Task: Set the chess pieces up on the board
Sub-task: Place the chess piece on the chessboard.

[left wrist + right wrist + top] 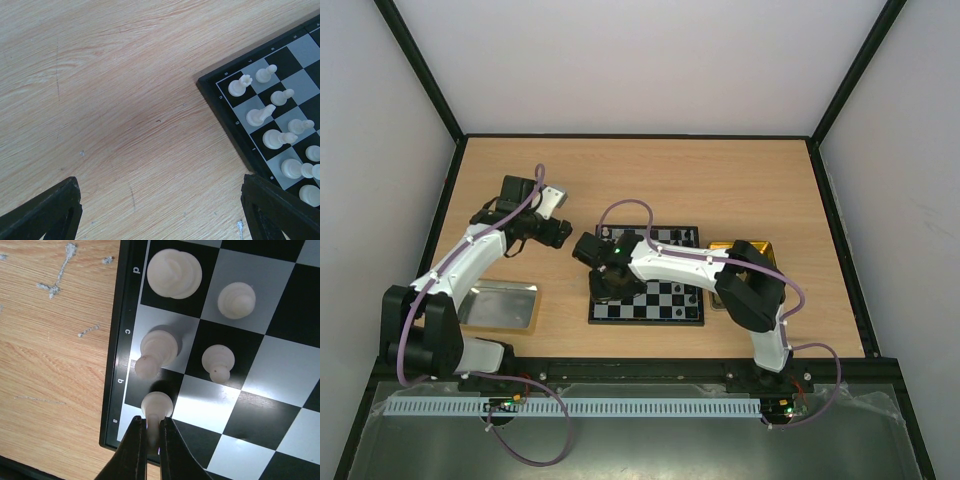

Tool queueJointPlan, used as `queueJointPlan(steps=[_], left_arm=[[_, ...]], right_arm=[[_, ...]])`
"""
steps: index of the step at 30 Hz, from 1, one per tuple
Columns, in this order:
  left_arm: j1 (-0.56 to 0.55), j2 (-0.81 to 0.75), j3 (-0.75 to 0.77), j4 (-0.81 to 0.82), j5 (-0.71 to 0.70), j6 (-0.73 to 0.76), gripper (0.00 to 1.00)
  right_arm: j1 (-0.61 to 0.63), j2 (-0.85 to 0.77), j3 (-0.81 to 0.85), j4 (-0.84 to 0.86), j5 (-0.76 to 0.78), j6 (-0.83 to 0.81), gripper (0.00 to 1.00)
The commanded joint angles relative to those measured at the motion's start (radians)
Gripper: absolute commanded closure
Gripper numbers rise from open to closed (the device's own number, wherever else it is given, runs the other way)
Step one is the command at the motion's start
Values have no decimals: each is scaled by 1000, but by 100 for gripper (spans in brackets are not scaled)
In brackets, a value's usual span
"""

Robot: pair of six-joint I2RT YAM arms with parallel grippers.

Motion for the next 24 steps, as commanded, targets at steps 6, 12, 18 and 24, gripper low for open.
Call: queueJointPlan(steps=[6,12,18,24], left_arm=[[7,-19,-9,-6,11,6,13],[7,-18,-10,-6,12,5,13],[8,-21,-10,-7,11,5,13],[9,-20,-11,-6,12,4,13]], right_arm=[[6,25,45,-33,10,-16,98],[7,31,51,-34,10,-17,98],[6,33,49,-33,9,-19,98],[8,32,46,-34,8,-16,95]])
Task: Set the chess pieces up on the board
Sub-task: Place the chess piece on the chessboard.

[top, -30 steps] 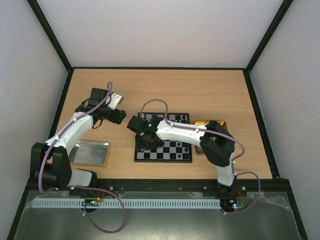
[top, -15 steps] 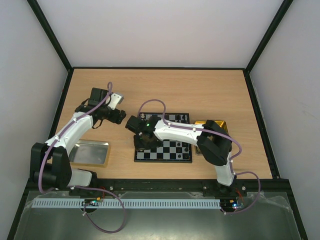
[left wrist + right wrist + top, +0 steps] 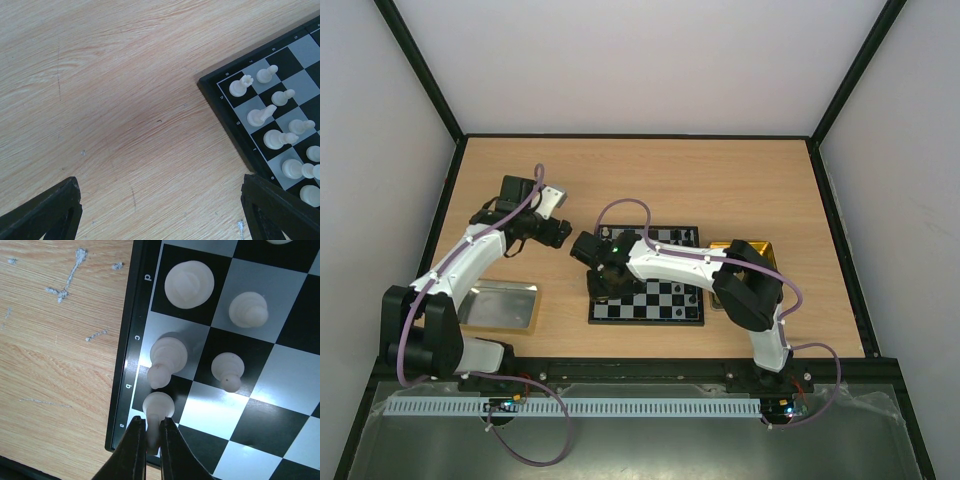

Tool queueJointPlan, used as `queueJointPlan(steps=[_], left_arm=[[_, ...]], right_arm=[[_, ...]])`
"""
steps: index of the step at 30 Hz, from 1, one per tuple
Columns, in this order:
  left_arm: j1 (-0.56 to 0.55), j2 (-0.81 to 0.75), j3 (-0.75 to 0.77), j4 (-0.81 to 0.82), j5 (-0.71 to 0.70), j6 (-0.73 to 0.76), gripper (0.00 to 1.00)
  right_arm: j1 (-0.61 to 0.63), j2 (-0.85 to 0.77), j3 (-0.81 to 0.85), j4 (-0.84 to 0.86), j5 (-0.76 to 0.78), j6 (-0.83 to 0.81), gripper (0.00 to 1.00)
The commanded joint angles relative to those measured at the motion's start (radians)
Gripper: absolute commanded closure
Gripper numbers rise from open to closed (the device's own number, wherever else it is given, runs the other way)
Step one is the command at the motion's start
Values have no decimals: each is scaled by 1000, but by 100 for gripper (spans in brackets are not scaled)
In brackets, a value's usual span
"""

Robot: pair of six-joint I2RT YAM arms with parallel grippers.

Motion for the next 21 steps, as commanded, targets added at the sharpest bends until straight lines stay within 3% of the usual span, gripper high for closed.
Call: queueJointPlan(steps=[1,21], left_arm=[[7,-19,-10,-6,11,4,13],[6,-17,-12,-4,12,5,13]], right_arm=[[8,11,21,-33,9,-4,94],[12,22,22,-19,-7,-6,91]])
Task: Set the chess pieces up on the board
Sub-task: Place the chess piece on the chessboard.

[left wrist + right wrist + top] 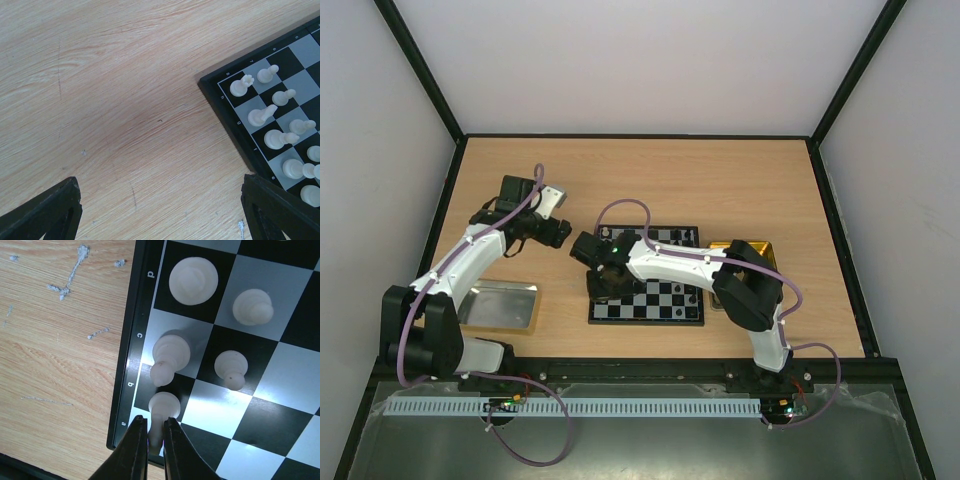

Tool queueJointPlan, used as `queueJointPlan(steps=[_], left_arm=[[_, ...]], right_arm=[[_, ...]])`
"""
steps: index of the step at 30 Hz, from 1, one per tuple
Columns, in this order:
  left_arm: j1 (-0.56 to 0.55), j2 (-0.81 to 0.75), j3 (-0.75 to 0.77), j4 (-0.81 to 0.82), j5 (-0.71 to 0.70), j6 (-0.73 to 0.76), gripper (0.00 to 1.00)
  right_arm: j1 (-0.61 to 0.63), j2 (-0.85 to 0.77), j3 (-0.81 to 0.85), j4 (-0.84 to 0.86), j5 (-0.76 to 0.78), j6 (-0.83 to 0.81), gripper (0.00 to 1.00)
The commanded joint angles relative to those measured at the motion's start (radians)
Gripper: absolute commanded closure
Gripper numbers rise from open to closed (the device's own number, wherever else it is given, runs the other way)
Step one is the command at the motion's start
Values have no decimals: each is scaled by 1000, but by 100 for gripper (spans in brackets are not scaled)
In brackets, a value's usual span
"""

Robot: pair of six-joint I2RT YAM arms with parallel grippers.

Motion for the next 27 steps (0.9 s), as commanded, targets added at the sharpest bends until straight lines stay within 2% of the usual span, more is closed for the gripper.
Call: queueJointPlan(steps=[1,27], left_arm=[[4,-17,-11,-5,11,5,13],[5,-13,-7,-10,14,4,13]], right_arm=[[12,22,23,-20,0,-6,91],[12,-30,59,-76,58,-4,83]])
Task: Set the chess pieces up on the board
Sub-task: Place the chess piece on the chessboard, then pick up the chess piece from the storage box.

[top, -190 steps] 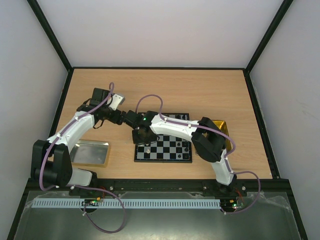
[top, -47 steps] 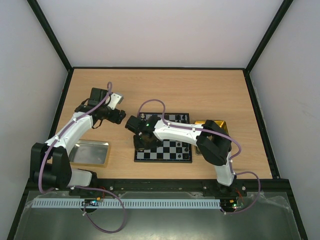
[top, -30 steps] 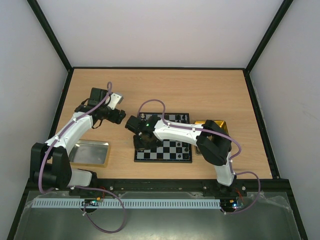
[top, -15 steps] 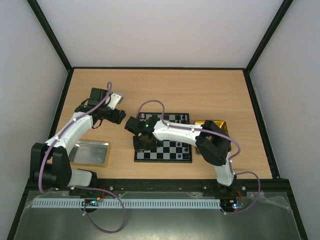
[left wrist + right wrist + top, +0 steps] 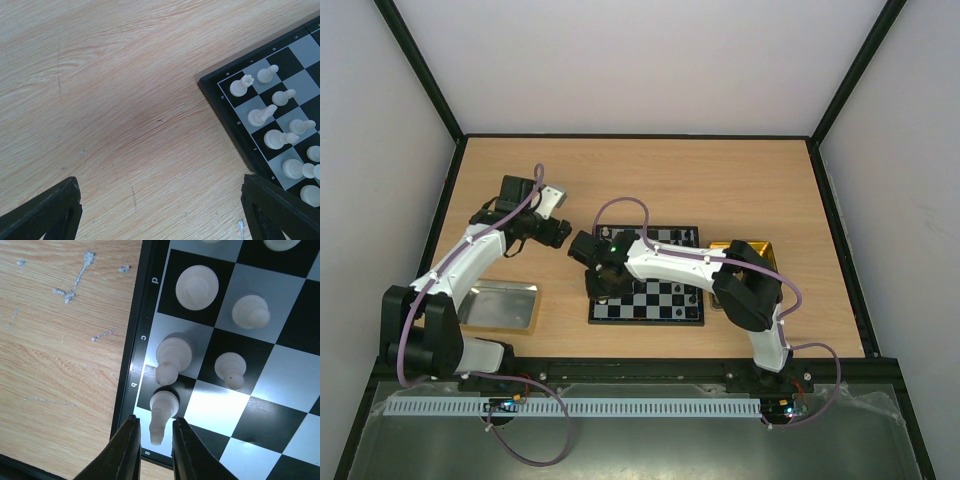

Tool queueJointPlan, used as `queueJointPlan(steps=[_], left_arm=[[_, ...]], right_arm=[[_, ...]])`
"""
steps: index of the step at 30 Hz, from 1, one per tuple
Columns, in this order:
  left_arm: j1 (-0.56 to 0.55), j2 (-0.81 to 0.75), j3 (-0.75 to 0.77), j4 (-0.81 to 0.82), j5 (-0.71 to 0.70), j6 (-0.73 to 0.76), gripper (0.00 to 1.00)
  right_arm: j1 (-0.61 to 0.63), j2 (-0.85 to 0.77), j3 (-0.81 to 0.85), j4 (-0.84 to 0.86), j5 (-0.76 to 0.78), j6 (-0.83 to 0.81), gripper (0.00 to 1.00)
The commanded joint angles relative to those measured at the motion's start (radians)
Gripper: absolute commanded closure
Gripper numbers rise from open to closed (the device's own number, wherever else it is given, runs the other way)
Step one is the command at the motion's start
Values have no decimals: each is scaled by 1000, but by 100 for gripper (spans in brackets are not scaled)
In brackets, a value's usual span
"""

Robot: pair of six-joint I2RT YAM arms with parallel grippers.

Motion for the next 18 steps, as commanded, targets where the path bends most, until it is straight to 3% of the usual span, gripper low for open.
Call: queueJointPlan(steps=[1,7,13,18], left_arm=[[5,-14,-5,-12,14,3,13],[4,-18,-5,-13,17,3,13],[3,-17,-4,-12,18,3,13],[4,-12,-3,-10,19,5,13]], right_arm=[[3,-48,34,-65,53,-1,83],[-81,-209,-50,-123,113,-7,83],[-309,-457,-246,-154,206,-13,82],[-529,-569,-411,-124,236,-46,77]])
